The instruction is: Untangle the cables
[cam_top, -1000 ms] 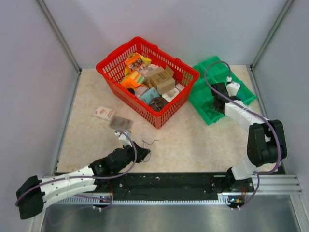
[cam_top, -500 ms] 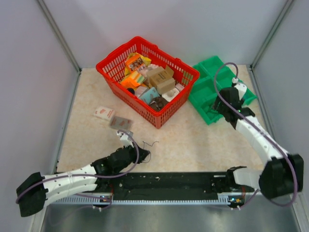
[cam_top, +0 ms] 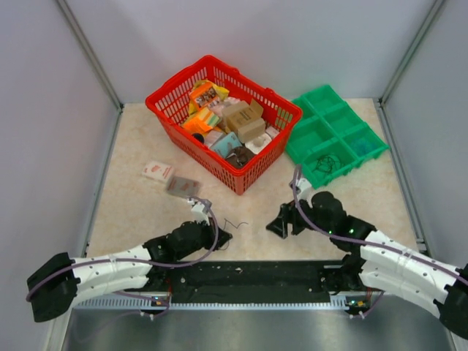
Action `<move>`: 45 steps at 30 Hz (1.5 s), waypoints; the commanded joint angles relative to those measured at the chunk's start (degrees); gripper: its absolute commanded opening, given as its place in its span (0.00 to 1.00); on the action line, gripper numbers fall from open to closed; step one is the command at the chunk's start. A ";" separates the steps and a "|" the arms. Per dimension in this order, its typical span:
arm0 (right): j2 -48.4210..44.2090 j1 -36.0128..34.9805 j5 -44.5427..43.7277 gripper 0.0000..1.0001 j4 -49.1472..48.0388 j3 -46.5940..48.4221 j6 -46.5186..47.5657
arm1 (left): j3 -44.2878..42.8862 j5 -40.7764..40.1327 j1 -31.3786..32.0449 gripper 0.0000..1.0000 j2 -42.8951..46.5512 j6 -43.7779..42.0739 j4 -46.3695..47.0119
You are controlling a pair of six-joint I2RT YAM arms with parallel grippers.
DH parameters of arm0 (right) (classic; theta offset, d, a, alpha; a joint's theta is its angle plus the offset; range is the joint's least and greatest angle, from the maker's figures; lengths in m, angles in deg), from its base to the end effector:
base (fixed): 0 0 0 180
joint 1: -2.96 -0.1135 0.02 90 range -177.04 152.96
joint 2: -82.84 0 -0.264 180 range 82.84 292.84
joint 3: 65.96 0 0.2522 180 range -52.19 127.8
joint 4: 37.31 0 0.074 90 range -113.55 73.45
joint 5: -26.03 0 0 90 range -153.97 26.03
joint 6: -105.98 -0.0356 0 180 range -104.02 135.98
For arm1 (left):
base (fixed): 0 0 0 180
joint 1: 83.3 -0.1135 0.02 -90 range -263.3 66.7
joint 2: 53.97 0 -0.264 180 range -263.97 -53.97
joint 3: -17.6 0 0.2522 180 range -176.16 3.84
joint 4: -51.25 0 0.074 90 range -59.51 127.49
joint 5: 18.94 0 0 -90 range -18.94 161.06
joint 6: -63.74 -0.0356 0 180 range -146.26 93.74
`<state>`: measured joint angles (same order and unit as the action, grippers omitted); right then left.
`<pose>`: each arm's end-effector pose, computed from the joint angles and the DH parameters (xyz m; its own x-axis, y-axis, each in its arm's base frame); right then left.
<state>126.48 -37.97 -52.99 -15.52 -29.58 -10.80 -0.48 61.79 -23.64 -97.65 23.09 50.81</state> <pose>0.1273 0.1194 0.2109 -0.6740 0.0010 -0.7388 -0.5212 0.7081 0.4764 0.0830 -0.1305 0.1389 -0.7352 -0.2262 -0.6390 0.3390 0.6936 -0.6356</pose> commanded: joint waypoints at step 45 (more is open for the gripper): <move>19.47 -13.74 11.34 0.21 -27.10 4.02 -1.07 | -15.02 19.21 -0.07 0.00 -18.99 -1.88 4.87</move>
<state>145.82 -51.04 -43.02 -39.52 -25.96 -10.72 -13.85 80.69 -23.64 -117.35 21.75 52.93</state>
